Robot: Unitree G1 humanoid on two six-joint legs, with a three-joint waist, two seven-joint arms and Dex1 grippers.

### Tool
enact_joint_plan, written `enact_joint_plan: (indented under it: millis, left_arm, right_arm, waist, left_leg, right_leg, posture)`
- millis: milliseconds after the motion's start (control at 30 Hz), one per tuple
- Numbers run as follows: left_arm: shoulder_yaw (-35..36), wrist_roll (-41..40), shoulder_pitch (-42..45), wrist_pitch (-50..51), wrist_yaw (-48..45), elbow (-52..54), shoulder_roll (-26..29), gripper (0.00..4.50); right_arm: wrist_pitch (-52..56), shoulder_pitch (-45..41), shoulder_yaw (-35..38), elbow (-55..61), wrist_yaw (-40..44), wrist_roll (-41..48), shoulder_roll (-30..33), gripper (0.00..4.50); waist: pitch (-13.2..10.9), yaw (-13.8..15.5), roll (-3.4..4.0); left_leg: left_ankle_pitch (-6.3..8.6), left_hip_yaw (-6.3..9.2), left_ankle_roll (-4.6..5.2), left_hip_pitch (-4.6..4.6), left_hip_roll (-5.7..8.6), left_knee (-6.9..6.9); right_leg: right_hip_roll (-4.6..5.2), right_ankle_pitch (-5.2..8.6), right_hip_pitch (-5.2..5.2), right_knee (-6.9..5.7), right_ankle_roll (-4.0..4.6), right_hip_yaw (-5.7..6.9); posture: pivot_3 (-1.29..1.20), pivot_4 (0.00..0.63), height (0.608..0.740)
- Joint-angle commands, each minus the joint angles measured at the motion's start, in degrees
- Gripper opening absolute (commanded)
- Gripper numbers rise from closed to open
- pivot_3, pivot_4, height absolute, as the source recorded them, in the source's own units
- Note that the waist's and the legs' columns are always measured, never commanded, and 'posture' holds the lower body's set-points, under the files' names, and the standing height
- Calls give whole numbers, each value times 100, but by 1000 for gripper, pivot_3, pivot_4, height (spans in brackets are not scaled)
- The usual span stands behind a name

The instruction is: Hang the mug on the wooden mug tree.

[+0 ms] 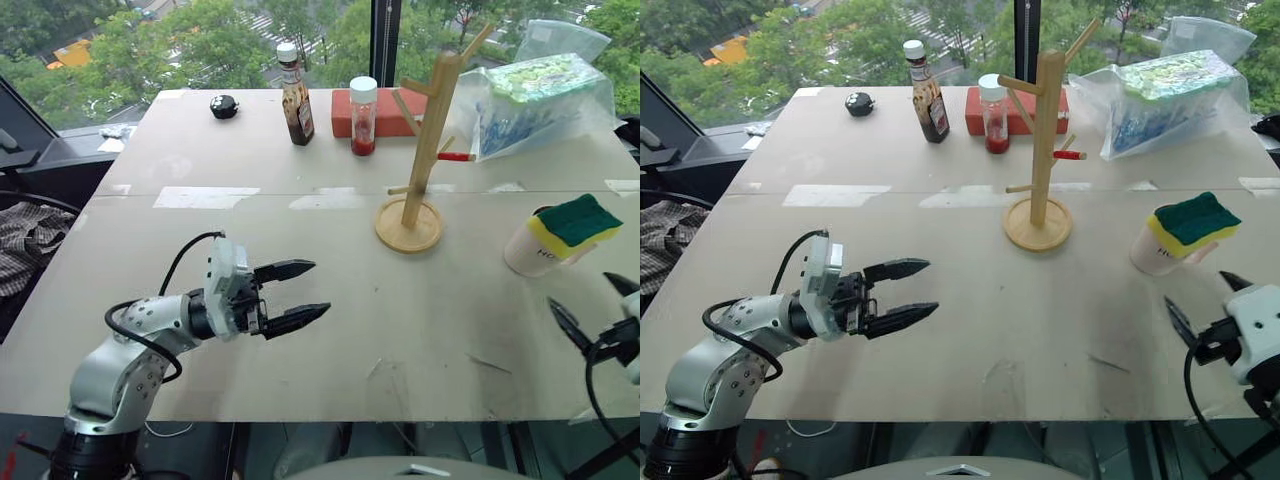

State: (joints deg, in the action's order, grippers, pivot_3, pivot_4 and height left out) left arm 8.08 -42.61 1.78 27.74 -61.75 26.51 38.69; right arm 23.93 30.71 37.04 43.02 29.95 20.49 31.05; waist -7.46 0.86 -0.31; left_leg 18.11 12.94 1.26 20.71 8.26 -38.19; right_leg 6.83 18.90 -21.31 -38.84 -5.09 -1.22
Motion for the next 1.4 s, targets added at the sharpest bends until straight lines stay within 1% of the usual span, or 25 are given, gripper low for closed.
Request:
enact_joint_plan:
  millis: [33, 167, 233, 367, 500, 633, 733, 767, 800, 867, 900, 933, 1033, 1067, 1233, 1267, 1300, 1333, 1400]
  left_arm:
    - [-84, -220, 404, -48, -131, 74, -36, 3953]
    - [-168, -220, 598, -62, -177, -7, -96, 3953]
    - [-200, -222, 644, -63, -169, -15, -123, 3953]
    - [-314, -205, 815, -78, -176, 9, -199, 3953]
    - [-344, -185, 908, -73, -110, -9, -224, 3953]
    - [-386, -115, 900, -114, -40, -1, -244, 3953]
    - [-394, -79, 870, -148, 8, 22, -247, 3953]
    - [-394, -52, 862, -167, 42, 24, -258, 3953]
    - [-392, -29, 857, -174, 88, 30, -275, 3953]
    - [-351, -45, 813, -148, 187, 82, -295, 3953]
    - [-344, -52, 789, -138, 225, 110, -299, 3953]
    - [-346, -58, 761, -133, 259, 144, -303, 3953]
    - [-396, -79, 761, -104, 360, 209, -329, 3953]
    - [-400, -87, 762, -103, 374, 217, -331, 3953]
    - [-462, -193, 929, -57, 272, 86, -357, 3953]
    - [-502, -183, 979, -60, 240, 28, -380, 3953]
    - [-558, -179, 1038, -56, 196, -31, -407, 3953]
    - [-612, -175, 1098, -53, 167, -84, -442, 3953]
    - [-698, -167, 1201, -49, 117, -164, -498, 3953]
  right_arm:
    - [165, -308, 456, 367, -169, 184, 191, 4362]
    - [575, -800, 408, 452, -190, 444, 506, 4362]
    - [748, -936, 291, 435, -164, 473, 652, 4362]
    - [1027, -1541, -211, 67, -241, 361, 994, 4362]
    - [1234, -1959, -532, -195, -188, 286, 1276, 4362]
    - [1334, -2503, -1141, -756, -28, 38, 1698, 4362]
    - [1415, -2852, -1404, -1080, -7, -35, 1818, 4362]
    - [1406, -2925, -1464, -1147, 24, -65, 1850, 3826]
    - [1359, -2976, -1524, -1208, 63, -124, 1892, 3690]
    - [1376, -3025, -1562, -1196, 105, -150, 1924, 2710]
    - [1400, -3043, -1550, -1168, 117, -156, 1935, 2112]
    - [1445, -3061, -1505, -1117, 129, -130, 1938, 1700]
    - [1543, -3060, -1268, -852, 180, 31, 1903, 263]
    - [1572, -3044, -1206, -769, 193, 80, 1886, 62]
    - [2578, -2959, 71, 164, 81, 1044, 1659, 62]
    - [2880, -2976, 529, 287, 26, 1318, 1619, 62]
    - [3094, -2925, 970, 349, -25, 1359, 1608, 62]
    - [3168, -2763, 1287, 349, -60, 1202, 1628, 62]
    - [3162, -2401, 1660, 299, -71, 863, 1656, 62]
  waist:
    - [0, -3, 0]
    - [-1, -90, 1]
    - [-3, -89, -2]
    - [-7, -88, -8]
    - [-9, -87, -11]
    - [-10, -116, -14]
    - [-13, -129, -19]
    - [-14, -130, -19]
    - [-14, -130, -20]
    - [-14, -129, -20]
    - [-14, -128, -20]
    - [-15, -128, -21]
    - [-15, -124, -22]
    - [-15, -121, -22]
    - [-16, -73, -23]
    - [-16, -57, -23]
    - [-16, -34, -24]
    - [-16, -14, -24]
    - [-18, 25, -28]
  left_leg:
    - [0, -1, 0, 1, 1, -6]
    - [0, -21, 0, -7, -1, -6]
    - [0, -17, 0, -3, -5, -5]
    - [0, -17, 0, 1, -4, -4]
    - [0, -18, 0, 1, -5, -7]
    - [0, -23, 0, 3, -6, -6]
    - [0, -25, 1, 4, -5, -8]
    - [0, -23, 1, 3, -7, -8]
    - [0, -23, 1, 6, -7, -7]
    - [0, -22, 0, 7, -7, -7]
    - [0, -22, 1, 9, -7, -8]
    - [0, -22, 0, 9, -7, -8]
    - [0, -23, 1, 11, -7, -9]
    - [0, -23, 1, 11, -7, -9]
    - [0, -17, 1, 15, -8, -9]
    - [0, -20, 1, 15, -7, -9]
    - [0, -21, 1, 14, -7, -10]
    - [0, -21, 1, 15, -7, -10]
    - [1, -22, 2, 16, -6, -11]
  right_leg:
    - [0, 0, 1, 0, 0, 0]
    - [-4, -4, 3, -1, -6, -2]
    - [-4, -4, 2, 0, -6, -4]
    - [-3, -4, 1, 4, -6, -3]
    - [-3, -4, 1, 2, -6, -3]
    - [-3, -4, -2, 3, -6, -3]
    - [-2, -4, -2, 3, -6, -1]
    - [-2, -4, -1, 3, -6, -2]
    - [-2, -4, -3, 3, -6, -2]
    - [-2, -4, -3, 4, -6, -3]
    - [-2, -4, -3, 5, -6, -3]
    - [-2, -4, -3, 6, -6, -3]
    - [-1, -4, -3, 7, -6, -3]
    - [-1, -4, -3, 7, -6, -3]
    - [-1, -4, -3, 6, -6, -3]
    - [-1, -4, -3, 6, -6, -2]
    - [-1, -4, -2, 7, -6, 0]
    - [-1, -4, -2, 8, -7, 0]
    - [1, -4, -1, 7, -7, 5]
  posture:
    - [0, 150, 740]
    - [0, 150, 740]
    - [0, 150, 740]
    - [0, 150, 740]
    - [0, 150, 740]
    - [0, 150, 740]
    - [0, 150, 740]
    - [0, 150, 740]
    - [0, 150, 740]
    - [0, 150, 740]
    - [0, 150, 740]
    - [0, 150, 740]
    - [0, 150, 740]
    - [0, 150, 740]
    - [0, 150, 740]
    - [0, 150, 740]
    - [0, 150, 740]
    - [0, 150, 740]
    - [0, 150, 740]
